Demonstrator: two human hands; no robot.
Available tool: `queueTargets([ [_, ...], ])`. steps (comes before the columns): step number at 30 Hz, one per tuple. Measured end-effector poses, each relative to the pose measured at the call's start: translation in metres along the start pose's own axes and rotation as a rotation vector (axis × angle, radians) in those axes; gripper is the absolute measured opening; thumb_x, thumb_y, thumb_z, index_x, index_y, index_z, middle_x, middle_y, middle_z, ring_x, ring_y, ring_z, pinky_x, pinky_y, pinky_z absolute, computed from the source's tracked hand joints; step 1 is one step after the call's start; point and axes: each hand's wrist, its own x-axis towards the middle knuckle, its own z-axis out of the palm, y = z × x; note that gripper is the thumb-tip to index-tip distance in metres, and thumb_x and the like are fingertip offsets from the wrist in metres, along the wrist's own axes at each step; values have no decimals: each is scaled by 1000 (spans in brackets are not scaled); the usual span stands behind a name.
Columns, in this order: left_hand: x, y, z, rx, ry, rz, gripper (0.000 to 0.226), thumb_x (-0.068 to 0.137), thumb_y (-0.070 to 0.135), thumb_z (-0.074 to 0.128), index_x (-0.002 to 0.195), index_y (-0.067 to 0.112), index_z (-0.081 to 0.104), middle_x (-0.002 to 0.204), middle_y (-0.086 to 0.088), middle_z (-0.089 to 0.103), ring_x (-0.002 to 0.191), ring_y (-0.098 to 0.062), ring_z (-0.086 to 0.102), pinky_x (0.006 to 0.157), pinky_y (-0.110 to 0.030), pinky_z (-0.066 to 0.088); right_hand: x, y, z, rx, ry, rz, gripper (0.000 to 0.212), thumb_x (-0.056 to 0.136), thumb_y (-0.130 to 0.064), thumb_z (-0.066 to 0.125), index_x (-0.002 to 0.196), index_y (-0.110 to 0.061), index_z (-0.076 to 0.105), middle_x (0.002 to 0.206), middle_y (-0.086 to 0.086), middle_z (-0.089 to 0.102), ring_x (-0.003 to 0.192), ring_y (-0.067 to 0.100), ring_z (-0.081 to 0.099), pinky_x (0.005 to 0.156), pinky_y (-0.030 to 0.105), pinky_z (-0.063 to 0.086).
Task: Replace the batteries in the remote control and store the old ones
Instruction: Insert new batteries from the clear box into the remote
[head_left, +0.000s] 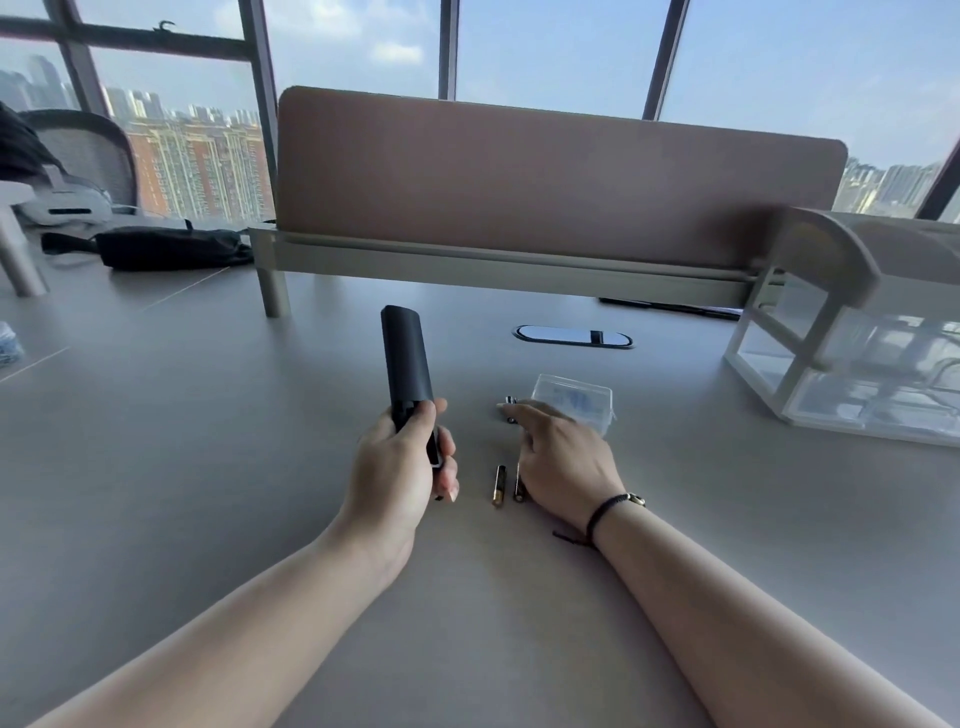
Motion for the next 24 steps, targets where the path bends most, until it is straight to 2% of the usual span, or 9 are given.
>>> queueTargets([
  [4,1,1,0,-9,8,-4,17,102,16,47,104,5,60,64,-8,48,40,-20,38,39,-28,34,12,1,6,-42,10,-8,43,96,-23,41,133,-38,58,143,-14,56,132,15,52,101,34,47],
  [8,1,0,1,-3,-4,-4,17,102,16,48,104,4,60,63,-8,49,40,-20,39,40,-29,35,18,-1,8,-117,-6,13,36,98,-43,40,126,-37,62,133,-12,64,125,17,57,98,35,48],
  [10,0,0,0,2,-9,-1,18,102,16,47,104,4,60,63,-7,49,41,-20,39,40,-29,35,18,-4,8,-126,-12,24,36,98,-46,39,119,-35,66,128,-11,66,121,18,59,95,35,48],
  [15,1,1,-1,7,-1,-12,19,102,17,48,107,4,60,64,-8,50,41,-20,40,44,-29,34,12,-4,6,-100,40,26,30,95,-35,46,105,-28,73,118,-5,71,112,23,64,88,37,53],
  [19,0,3,-1,11,-6,-15,19,102,17,48,107,3,60,65,-8,50,39,-19,41,44,-29,34,3,5,-1,-19,62,99,23,90,-26,55,101,-27,75,111,-2,74,104,27,66,80,35,55],
  [24,1,1,-1,39,-28,-16,20,102,18,47,107,3,61,65,-8,50,37,-20,41,41,-28,37,-14,20,-12,158,127,203,10,84,-20,67,85,-25,75,96,-3,76,96,24,67,83,32,53],
])
